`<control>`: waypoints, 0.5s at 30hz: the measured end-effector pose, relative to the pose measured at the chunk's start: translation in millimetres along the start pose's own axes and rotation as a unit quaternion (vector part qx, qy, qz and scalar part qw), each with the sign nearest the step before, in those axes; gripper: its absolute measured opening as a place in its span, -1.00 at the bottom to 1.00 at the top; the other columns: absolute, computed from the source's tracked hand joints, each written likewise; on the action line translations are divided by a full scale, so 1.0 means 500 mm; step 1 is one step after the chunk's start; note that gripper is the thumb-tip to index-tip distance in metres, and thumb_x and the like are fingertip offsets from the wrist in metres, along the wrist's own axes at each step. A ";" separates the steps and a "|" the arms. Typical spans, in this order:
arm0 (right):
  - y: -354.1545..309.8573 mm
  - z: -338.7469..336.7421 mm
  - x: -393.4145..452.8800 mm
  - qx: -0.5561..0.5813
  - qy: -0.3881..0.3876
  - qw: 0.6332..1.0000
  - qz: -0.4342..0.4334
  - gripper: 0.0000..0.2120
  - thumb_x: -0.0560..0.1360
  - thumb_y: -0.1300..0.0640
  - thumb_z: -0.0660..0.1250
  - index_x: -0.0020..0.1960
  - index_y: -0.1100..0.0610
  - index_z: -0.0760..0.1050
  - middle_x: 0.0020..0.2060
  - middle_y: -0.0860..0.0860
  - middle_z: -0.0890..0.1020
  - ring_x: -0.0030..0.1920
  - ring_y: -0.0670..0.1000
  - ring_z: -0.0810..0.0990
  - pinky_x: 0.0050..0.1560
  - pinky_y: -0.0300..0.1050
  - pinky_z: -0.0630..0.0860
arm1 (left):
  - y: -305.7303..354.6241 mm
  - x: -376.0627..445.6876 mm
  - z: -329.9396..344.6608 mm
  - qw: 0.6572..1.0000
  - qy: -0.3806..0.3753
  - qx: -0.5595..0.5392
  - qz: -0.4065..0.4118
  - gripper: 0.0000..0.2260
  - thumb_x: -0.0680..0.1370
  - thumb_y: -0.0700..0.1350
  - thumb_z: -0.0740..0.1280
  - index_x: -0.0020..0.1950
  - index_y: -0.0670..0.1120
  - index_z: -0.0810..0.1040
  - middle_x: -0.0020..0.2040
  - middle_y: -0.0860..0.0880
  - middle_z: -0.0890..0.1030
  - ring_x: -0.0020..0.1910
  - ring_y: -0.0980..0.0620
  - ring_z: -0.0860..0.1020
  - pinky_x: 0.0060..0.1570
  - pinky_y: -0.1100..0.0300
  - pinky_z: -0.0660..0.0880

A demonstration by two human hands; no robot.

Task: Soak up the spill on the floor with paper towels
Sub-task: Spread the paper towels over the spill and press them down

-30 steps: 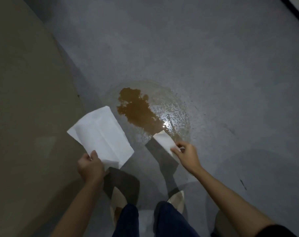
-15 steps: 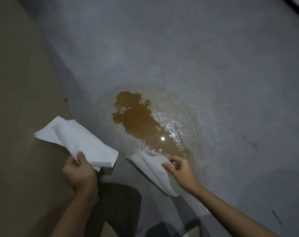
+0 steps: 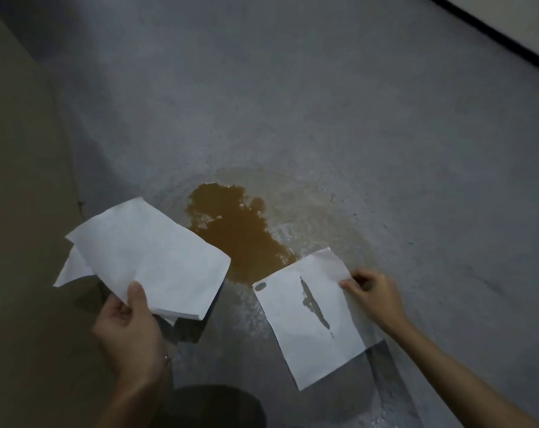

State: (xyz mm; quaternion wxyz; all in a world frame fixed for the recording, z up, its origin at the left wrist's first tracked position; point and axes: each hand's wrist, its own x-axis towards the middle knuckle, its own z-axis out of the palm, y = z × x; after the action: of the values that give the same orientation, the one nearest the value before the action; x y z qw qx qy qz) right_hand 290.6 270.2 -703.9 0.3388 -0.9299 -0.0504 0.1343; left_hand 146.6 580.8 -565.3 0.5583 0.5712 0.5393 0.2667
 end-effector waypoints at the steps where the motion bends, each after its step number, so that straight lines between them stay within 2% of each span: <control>1: 0.005 0.002 0.002 -0.013 0.009 1.000 -0.005 -0.91 0.43 -0.02 0.46 -0.16 -0.04 0.59 -0.31 -0.15 0.61 -0.30 -0.18 0.56 -0.31 -0.27 0.40 | -0.004 0.002 0.001 1.000 0.001 -0.005 0.003 -0.72 0.64 -0.09 0.21 0.25 -0.21 0.52 0.11 -0.06 0.58 -0.01 0.04 0.54 -0.28 0.47 0.40; 6: 0.004 -0.006 -0.004 -0.022 0.081 0.996 -0.018 -0.67 0.39 0.01 0.52 0.12 0.00 0.57 -0.19 -0.09 0.61 -0.21 -0.13 0.55 -0.28 -0.34 0.39 | -0.016 -0.003 -0.006 0.999 -0.017 -0.027 0.007 -0.73 0.64 -0.09 0.21 0.24 -0.19 0.53 0.08 -0.06 0.59 -0.14 0.17 0.54 -0.29 0.51 0.40; 8: -0.002 -0.006 -0.003 -0.037 0.092 0.995 -0.001 -0.57 0.38 0.00 0.53 0.20 0.02 0.51 -0.11 -0.07 0.59 -0.13 -0.08 0.53 -0.23 -0.31 0.40 | -0.015 -0.010 -0.011 0.999 -0.019 -0.031 0.012 -0.73 0.64 -0.12 0.21 0.25 -0.23 0.53 0.05 -0.08 0.59 -0.13 0.15 0.54 -0.30 0.54 0.43; 10: -0.005 -0.005 -0.004 -0.065 0.112 0.992 0.004 -0.54 0.41 -0.02 0.49 0.25 0.05 0.48 0.02 0.00 0.59 0.00 -0.03 0.51 -0.11 -0.21 0.47 | -0.015 -0.013 -0.014 0.999 -0.018 -0.034 0.012 -0.72 0.64 -0.14 0.21 0.27 -0.24 0.52 0.04 -0.10 0.58 -0.09 0.09 0.55 -0.28 0.55 0.46; 13: -0.007 0.005 -0.018 -0.138 0.149 0.974 -0.097 -0.57 0.54 -0.07 0.31 0.32 0.13 0.46 0.22 0.10 0.56 0.19 0.12 0.53 0.16 0.13 0.52 | -0.025 -0.021 -0.022 0.999 -0.014 -0.034 0.009 -0.73 0.64 -0.12 0.21 0.28 -0.21 0.51 0.07 -0.09 0.58 0.00 0.01 0.56 -0.17 0.39 0.45; 14: -0.011 0.016 -0.028 -0.157 0.134 0.968 -0.143 -0.54 0.57 -0.08 0.25 0.38 0.14 0.42 0.31 0.11 0.51 0.28 0.14 0.49 0.26 0.17 0.46 | -0.029 -0.023 -0.027 0.999 -0.011 -0.036 0.011 -0.73 0.64 -0.12 0.21 0.28 -0.21 0.51 0.08 -0.09 0.58 0.01 0.01 0.56 -0.16 0.39 0.43; 15: -0.017 0.030 -0.041 -0.178 0.083 0.963 -0.183 -0.50 0.59 -0.11 0.19 0.45 0.11 0.33 0.42 0.09 0.41 0.41 0.14 0.38 0.38 0.18 0.35 | -0.033 -0.027 -0.031 0.999 -0.009 -0.038 0.014 -0.73 0.64 -0.13 0.21 0.28 -0.22 0.51 0.07 -0.09 0.58 0.02 0.01 0.55 -0.17 0.41 0.44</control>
State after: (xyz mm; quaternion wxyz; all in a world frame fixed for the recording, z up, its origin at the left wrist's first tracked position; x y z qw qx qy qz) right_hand 266.8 282.4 -705.0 0.1898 -0.9578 -0.2149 -0.0186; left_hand 123.6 570.7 -572.9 0.5809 0.5596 0.5152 0.2899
